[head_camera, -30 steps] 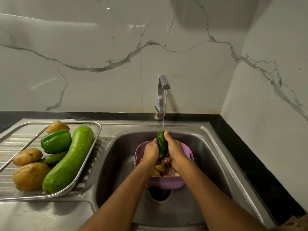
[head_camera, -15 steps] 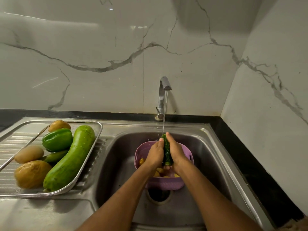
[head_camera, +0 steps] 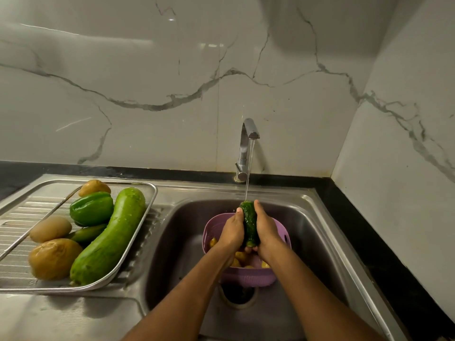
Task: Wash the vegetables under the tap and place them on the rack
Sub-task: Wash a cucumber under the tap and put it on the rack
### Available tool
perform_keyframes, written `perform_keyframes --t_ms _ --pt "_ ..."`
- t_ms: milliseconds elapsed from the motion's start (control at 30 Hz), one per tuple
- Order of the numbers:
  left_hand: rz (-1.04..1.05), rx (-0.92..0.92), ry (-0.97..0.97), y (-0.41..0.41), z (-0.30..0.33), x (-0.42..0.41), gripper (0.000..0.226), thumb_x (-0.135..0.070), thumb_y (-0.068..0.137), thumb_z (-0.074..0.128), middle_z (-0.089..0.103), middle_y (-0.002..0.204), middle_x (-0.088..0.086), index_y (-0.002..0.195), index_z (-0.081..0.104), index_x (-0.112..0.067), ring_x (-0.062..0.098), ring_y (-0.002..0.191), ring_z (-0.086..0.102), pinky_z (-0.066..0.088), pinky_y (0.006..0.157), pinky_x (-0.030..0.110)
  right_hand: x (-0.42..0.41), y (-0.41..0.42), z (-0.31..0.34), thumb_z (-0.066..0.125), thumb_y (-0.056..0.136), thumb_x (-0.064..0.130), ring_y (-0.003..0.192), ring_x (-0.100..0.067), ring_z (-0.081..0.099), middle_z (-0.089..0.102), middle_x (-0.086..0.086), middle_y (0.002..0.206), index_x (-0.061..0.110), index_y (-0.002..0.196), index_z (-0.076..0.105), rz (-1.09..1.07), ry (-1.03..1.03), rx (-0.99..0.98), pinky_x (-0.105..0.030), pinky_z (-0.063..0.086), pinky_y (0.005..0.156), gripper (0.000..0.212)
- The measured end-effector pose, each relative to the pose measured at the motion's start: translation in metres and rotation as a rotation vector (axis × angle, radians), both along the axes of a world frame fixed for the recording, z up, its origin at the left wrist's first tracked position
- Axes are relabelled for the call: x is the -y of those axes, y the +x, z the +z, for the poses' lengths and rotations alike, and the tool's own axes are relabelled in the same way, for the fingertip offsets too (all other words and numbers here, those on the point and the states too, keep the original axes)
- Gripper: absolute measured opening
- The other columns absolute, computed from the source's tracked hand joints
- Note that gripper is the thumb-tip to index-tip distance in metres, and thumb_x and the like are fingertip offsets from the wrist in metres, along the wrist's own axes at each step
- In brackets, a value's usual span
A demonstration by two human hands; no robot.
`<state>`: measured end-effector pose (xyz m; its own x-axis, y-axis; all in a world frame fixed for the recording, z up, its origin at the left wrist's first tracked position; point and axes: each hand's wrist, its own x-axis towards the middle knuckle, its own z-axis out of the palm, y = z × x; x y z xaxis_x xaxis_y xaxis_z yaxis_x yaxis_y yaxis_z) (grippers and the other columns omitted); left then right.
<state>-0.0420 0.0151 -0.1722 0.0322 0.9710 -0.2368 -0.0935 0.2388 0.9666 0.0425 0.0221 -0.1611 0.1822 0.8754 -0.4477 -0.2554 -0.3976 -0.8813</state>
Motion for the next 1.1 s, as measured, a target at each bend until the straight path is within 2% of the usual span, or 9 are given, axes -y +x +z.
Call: perform_keyframes --t_ms 100,200,267,400,533,667,833,1000,1100 --pt "-0.012 0.035 0.005 -0.001 0.003 0.0 0.051 -0.043 0.112 0.026 0.073 0.112 0.014 0.12 0.065 -0.011 0.024 0.106 0.07 0.058 0.097 0.042 -0.003 0.0 0.004 0.047 0.103 0.06 0.104 -0.03 0.068 0.071 -0.013 0.109 0.016 0.109 0.067 0.011 0.049 0.052 -0.048 0.055 0.1 0.049" --pt "-0.018 0.107 0.026 0.0 0.004 0.0 0.043 -0.042 0.112 0.029 0.067 0.124 0.013 0.133 0.057 -0.017 0.026 0.116 0.066 0.054 0.104 0.048 -0.004 0.005 0.004 0.037 0.109 0.05 0.104 -0.028 0.067 0.07 -0.008 0.104 0.013 0.117 0.066 0.034 0.182 0.304 -0.05 0.055 0.099 0.047" --pt "-0.015 0.132 0.055 0.001 0.005 0.001 0.037 -0.039 0.112 0.031 0.062 0.129 0.012 0.139 0.049 -0.021 0.026 0.118 0.063 0.055 0.101 0.048 -0.003 0.01 -0.002 0.035 0.111 0.045 0.098 -0.024 0.067 0.069 -0.003 0.096 0.017 0.114 0.066 0.054 0.275 0.472 -0.049 0.056 0.097 0.042" --pt "-0.084 0.223 0.041 0.0 0.007 0.003 0.031 -0.032 0.112 0.038 0.061 0.132 0.009 0.141 0.047 -0.03 0.027 0.12 0.063 0.056 0.101 0.048 -0.002 0.015 -0.005 0.034 0.112 0.04 0.094 -0.019 0.066 0.067 0.002 0.091 0.017 0.115 0.065 0.038 0.325 0.516 -0.043 0.057 0.092 0.039" --pt "-0.057 0.001 0.185 -0.014 0.001 -0.003 0.044 -0.021 0.104 0.058 0.063 0.135 0.003 0.147 0.05 -0.028 0.018 0.122 0.063 0.055 0.103 0.045 -0.006 0.022 -0.003 0.034 0.112 0.04 0.097 -0.019 0.067 0.071 -0.001 0.099 0.015 0.114 0.068 0.084 0.363 0.604 -0.037 0.056 0.087 0.042" --pt "-0.041 -0.072 0.314 -0.027 -0.003 -0.009 0.035 -0.018 0.095 0.072 0.073 0.115 -0.006 0.123 0.065 -0.036 0.013 0.108 0.071 0.061 0.093 0.041 -0.005 0.025 -0.004 0.037 0.112 0.038 0.109 -0.013 0.065 0.072 0.001 0.116 0.019 0.129 0.065 0.202 0.458 0.797 -0.019 0.048 0.082 0.039" --pt "0.118 -0.186 0.393 -0.028 -0.007 -0.014 0.027 -0.023 0.091 0.077 0.075 0.105 -0.007 0.116 0.068 -0.031 0.012 0.099 0.073 0.063 0.085 0.043 0.002 0.023 -0.012 0.037 0.111 0.038 0.123 -0.012 0.062 0.068 0.003 0.133 0.023 0.142 0.059 0.24 0.547 0.865 -0.024 0.051 0.099 0.041" --pt "0.2 -0.162 0.412 -0.02 -0.005 -0.012 0.027 -0.022 0.093 0.075 0.072 0.109 -0.008 0.116 0.065 -0.033 0.01 0.1 0.072 0.064 0.082 0.039 0.009 0.038 -0.012 0.037 0.111 0.034 0.121 -0.012 0.06 0.064 -0.001 0.14 0.025 0.151 0.051 0.217 0.433 0.872 -0.02 0.044 0.093 0.043" --pt "0.146 -0.197 0.432 -0.019 -0.008 -0.012 0.026 -0.019 0.094 0.073 0.073 0.108 -0.005 0.118 0.067 -0.026 0.014 0.1 0.072 0.063 0.085 0.044 0.011 0.031 -0.008 0.045 0.107 0.021 0.135 -0.016 0.053 0.053 -0.001 0.153 0.027 0.157 0.04 0.298 0.47 0.909 -0.033 0.05 0.108 0.051"
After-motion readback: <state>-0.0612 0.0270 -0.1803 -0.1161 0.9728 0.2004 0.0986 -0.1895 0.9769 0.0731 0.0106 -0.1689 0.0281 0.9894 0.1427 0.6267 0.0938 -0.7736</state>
